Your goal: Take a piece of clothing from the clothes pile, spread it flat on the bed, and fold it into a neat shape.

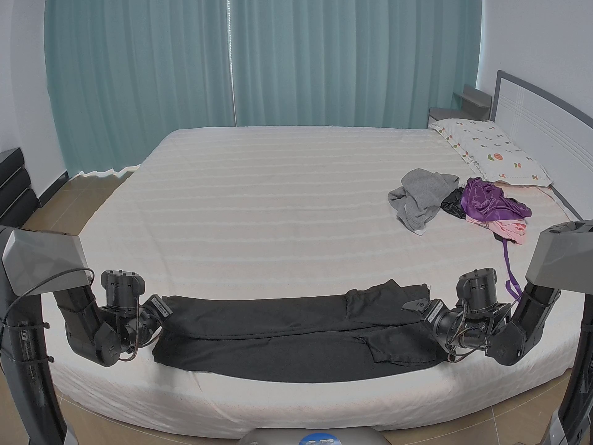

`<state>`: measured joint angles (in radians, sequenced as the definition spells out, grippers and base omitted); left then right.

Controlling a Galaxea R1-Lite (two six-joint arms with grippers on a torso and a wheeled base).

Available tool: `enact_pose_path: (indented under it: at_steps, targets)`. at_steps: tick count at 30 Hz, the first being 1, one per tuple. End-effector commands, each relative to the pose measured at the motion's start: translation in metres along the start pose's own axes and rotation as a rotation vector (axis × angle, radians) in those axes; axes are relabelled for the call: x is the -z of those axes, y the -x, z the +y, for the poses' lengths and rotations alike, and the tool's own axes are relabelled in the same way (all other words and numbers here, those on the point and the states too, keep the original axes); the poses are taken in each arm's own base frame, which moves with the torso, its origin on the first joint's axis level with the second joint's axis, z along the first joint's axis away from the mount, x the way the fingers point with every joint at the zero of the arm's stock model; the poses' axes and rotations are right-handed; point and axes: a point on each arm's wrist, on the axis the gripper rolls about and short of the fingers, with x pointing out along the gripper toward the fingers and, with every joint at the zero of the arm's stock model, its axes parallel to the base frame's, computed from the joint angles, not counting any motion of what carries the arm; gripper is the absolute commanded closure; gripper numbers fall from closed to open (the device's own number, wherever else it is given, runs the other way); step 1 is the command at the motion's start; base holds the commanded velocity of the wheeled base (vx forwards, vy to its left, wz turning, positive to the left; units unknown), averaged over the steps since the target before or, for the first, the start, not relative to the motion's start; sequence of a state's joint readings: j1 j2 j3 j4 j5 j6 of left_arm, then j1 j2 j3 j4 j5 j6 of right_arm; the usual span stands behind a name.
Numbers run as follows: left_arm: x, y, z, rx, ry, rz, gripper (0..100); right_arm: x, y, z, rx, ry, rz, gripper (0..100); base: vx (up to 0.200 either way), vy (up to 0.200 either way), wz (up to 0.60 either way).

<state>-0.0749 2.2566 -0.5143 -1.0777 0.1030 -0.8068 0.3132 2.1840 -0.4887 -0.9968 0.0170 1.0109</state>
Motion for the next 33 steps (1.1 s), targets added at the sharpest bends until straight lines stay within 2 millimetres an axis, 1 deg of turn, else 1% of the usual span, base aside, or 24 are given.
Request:
enact_pose_path:
  at_steps: [1, 7, 12, 13, 17, 19, 23, 27, 30, 33]
  targets:
    - [-0.006, 0.006, -0.006, 0.024, 0.005, -0.022, 100, -0.004, -0.005, 0.000, 0.001, -0.005, -0.008, 0, 0.000, 0.000, 0.00]
    - [-0.006, 0.007, -0.005, 0.022, 0.003, -0.020, 100, -0.006, -0.010, -0.002, 0.009, -0.012, -0.013, 0, 0.000, 0.000, 0.00]
    - [0.000, 0.008, 0.001, 0.003, -0.003, 0.009, 100, -0.005, -0.011, -0.006, 0.021, -0.014, -0.006, 0, 0.000, 0.000, 0.00]
    - [0.000, 0.008, 0.001, 0.003, -0.003, 0.009, 0, -0.005, -0.011, -0.006, 0.021, -0.014, -0.006, 0, 0.000, 0.000, 0.00]
    - [0.001, 0.004, 0.006, 0.006, 0.007, 0.035, 0, -0.004, -0.011, -0.007, 0.024, -0.014, -0.005, 0, 0.000, 0.000, 0.00]
    - [0.001, 0.003, 0.010, 0.030, 0.019, 0.077, 0, -0.004, -0.010, -0.008, 0.026, -0.016, -0.005, 0, 0.000, 0.000, 0.00]
    - [0.001, 0.002, 0.013, 0.032, 0.018, 0.091, 0, -0.003, -0.011, -0.008, 0.027, -0.016, -0.002, 0, 0.000, 0.000, 0.00]
    - [0.006, 0.001, 0.016, 0.018, 0.001, 0.111, 0, -0.004, -0.011, -0.008, 0.026, -0.016, -0.003, 0, 0.000, 0.000, 0.00]
    - [0.010, -0.005, 0.019, 0.010, -0.037, 0.122, 0, -0.003, -0.011, -0.009, 0.027, -0.016, -0.002, 0, 0.000, 0.000, 0.00]
    - [0.009, -0.009, 0.017, 0.016, -0.043, 0.115, 0, -0.003, -0.011, -0.009, 0.027, -0.015, -0.001, 0, 0.000, 0.000, 0.00]
